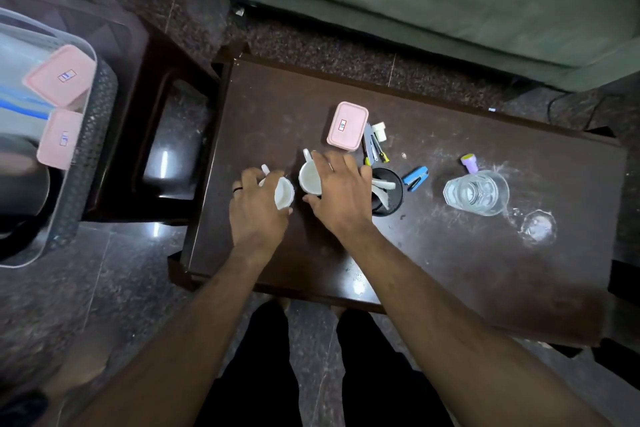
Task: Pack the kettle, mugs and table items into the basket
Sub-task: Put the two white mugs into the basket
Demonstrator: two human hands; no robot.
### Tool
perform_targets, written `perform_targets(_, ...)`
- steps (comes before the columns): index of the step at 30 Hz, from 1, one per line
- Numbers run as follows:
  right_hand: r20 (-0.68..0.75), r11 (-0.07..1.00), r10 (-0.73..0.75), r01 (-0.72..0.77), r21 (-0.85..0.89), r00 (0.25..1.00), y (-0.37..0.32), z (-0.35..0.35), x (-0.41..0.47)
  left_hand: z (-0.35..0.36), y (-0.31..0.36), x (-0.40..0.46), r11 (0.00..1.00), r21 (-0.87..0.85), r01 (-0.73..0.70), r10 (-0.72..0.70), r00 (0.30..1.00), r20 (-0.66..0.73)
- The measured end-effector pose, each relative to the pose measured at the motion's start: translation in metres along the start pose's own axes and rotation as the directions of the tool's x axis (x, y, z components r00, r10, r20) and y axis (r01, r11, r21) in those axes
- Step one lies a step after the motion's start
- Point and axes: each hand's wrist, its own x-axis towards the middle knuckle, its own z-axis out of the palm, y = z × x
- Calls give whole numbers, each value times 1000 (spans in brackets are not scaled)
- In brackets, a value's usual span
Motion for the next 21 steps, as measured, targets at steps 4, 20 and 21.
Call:
perform_targets(4, 15, 1000, -8, 8, -18, 1000, -1, 0, 6, 0, -4, -2, 999, 10, -37, 37, 999, 11)
perform_targets(20, -207, 985, -148, 164, 60, 967, -78, -35, 37, -102, -65, -13, 977, -210, 35, -92, 959, -268)
perform_targets(21, -217, 978, -179, 197, 65, 960, -88, -42, 42, -112, -69, -13, 973, -229, 40, -109, 948, -298)
